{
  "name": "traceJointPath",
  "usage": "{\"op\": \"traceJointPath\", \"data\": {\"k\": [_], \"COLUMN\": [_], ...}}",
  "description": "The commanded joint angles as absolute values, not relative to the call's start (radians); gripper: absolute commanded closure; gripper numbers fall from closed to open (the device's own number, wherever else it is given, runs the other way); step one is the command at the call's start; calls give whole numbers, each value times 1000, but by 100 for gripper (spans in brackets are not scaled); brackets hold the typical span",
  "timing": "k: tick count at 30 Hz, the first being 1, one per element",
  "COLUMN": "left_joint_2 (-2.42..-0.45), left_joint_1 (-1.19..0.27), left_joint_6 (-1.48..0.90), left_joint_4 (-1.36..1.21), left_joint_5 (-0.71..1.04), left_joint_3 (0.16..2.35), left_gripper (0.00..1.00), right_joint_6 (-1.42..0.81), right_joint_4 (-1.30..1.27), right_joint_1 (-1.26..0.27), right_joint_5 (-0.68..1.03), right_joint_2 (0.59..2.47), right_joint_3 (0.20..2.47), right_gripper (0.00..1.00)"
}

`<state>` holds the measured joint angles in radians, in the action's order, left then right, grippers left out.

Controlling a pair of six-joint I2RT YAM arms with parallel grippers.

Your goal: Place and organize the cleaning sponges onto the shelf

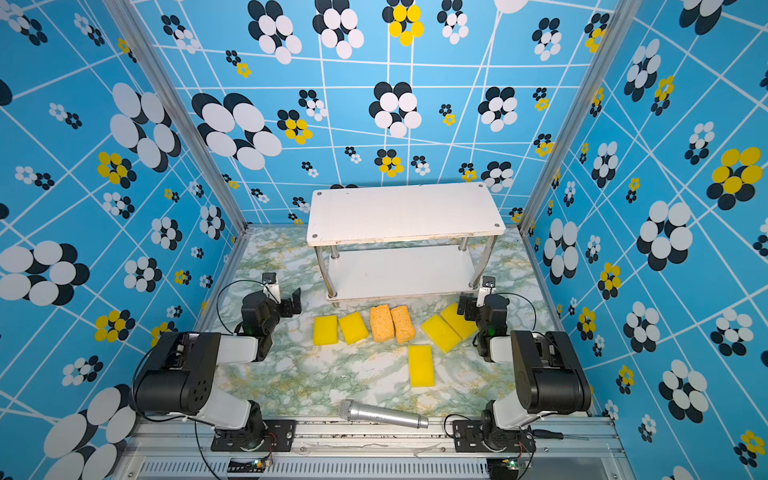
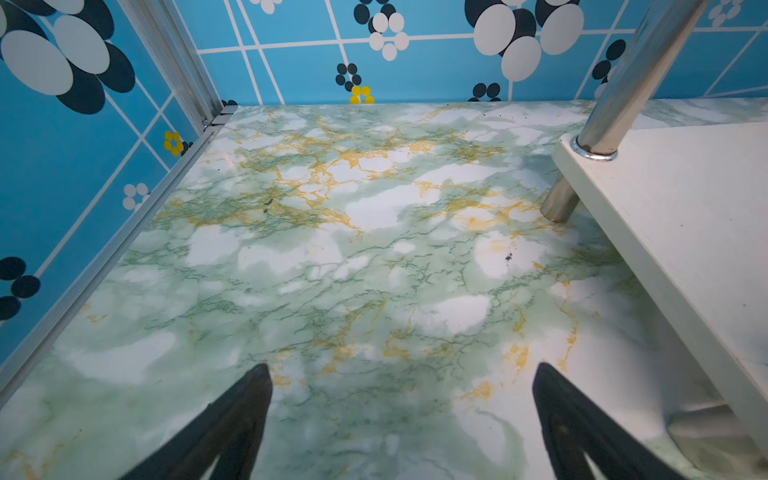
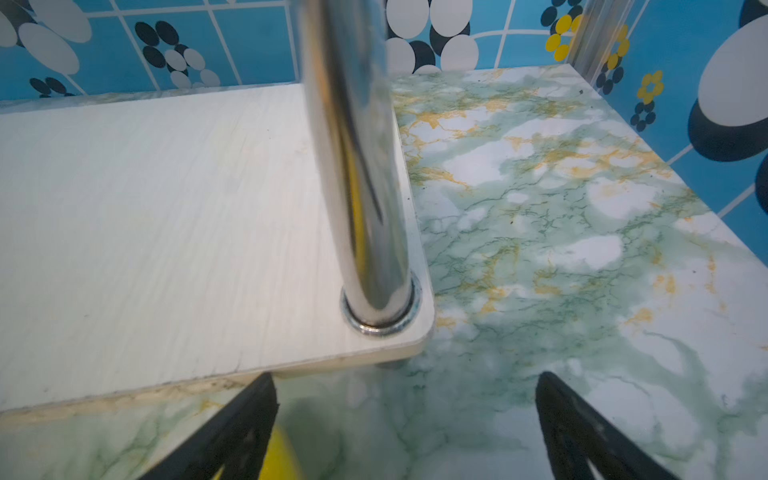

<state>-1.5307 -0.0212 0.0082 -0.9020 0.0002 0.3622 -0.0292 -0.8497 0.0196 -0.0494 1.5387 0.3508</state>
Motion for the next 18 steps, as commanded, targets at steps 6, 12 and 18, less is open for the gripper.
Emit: {"op": "traceJointPath", "data": {"k": [6,12,18], "left_joint_2": [-1546,-1545,-1543], "left_joint_1": [-21,-22,-22], "left_joint_6": [-2,-2,-2], "left_joint_4": [-905,-940,-953], "left_joint_5": [-10,-9,-8], "left_joint_3": [386,367,360], "left_gripper": [1,1,1], "right_joint_6": [-20,-16,-23], "right_joint_4": [-914,-985,-941], "right_joint_1": [11,11,10], "right_joint_5": [-31,-18,-37], "right_joint_2": [1545,1525,1427], "right_joint_3": [380,335,309], "right_gripper": [1,1,1]}}
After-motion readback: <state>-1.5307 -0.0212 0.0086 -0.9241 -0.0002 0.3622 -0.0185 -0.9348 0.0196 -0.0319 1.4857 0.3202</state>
